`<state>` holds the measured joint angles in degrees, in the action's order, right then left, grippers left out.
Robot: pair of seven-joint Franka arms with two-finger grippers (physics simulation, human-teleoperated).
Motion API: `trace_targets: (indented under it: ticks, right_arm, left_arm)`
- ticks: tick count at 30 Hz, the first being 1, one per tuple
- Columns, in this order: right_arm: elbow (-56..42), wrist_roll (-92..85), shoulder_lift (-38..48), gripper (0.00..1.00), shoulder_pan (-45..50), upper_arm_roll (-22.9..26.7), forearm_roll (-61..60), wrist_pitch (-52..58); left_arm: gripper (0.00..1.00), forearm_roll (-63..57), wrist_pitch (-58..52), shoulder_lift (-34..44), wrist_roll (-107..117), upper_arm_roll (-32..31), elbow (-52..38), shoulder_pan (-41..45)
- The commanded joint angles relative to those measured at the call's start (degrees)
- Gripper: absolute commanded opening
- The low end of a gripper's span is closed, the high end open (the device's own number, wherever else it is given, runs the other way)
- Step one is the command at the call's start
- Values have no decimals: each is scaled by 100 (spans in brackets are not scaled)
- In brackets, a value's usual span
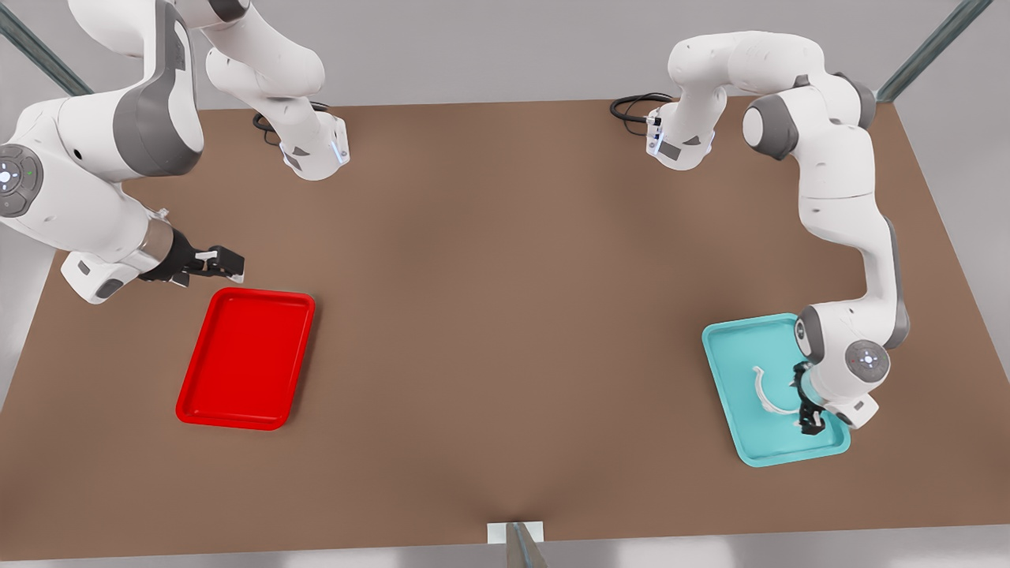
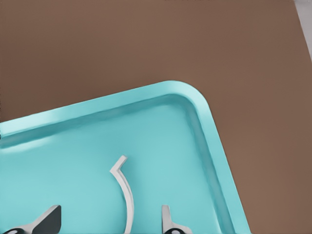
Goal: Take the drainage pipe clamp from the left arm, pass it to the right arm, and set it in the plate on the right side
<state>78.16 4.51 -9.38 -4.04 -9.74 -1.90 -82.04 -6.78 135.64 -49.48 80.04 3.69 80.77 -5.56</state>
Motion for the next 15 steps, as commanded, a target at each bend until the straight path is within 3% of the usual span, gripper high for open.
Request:
trace_targets:
  ticks: [1,3,15]
  right_arm:
    - [-3,6,6,100,0,-2,-3,30]
    - [-3,6,6,100,0,-2,-3,30]
    - [-3,6,-2,100,0,-2,-3,21]
  left_arm:
    - [100,63,191,0,2816,0,35,-33]
    - [99,63,261,-88,2816,0,35,-42]
    - [48,72,446,-255,2833,0,35,-24]
